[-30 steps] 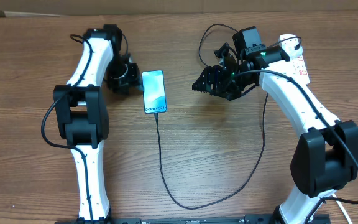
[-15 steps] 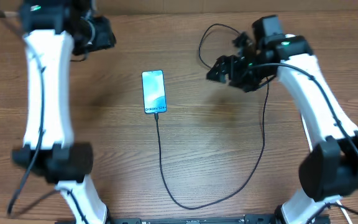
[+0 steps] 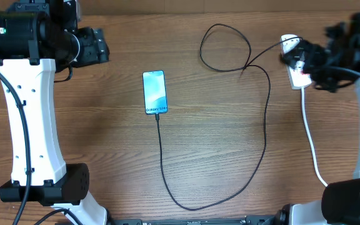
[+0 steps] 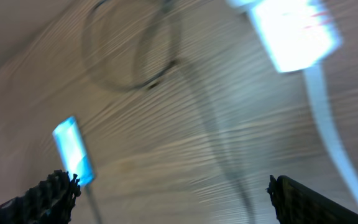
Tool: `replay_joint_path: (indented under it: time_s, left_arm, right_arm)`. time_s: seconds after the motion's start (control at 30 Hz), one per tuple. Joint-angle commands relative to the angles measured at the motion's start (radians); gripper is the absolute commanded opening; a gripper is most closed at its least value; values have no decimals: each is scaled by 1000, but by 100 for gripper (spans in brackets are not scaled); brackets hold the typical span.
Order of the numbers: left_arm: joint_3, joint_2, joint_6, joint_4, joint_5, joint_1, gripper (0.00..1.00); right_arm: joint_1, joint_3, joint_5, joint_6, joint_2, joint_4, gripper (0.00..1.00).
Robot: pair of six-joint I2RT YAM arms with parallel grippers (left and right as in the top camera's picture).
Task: Plug charger to phone and switch on socket
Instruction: 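Release the phone and raise the left gripper away, then move the right gripper to the white power strip's orange switch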
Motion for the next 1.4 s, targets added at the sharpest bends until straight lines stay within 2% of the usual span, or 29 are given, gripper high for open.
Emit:
replay_joint_path:
  time_s: [0.0, 0.3, 0.7, 1.07, 1.37]
  left_arm:
    - [-1, -26, -7, -11, -54, -2, 100]
    - [-1, -26, -5, -10, -67, -2, 100]
    - [-1, -26, -5, -10, -67, -2, 100]
    - [-1, -26, -5, -10, -67, -2, 100]
    - [-1, -26, -5, -10, -67, -2, 100]
  right_arm:
    - [-82, 13, 100, 0, -6, 10, 100]
    - [-165, 12, 217, 63, 32, 114, 100]
    - [-164, 12, 217, 105, 269, 315, 100]
    - [-142, 12, 306, 73, 453, 475, 100]
    - [-114, 12, 327, 37, 502, 571, 100]
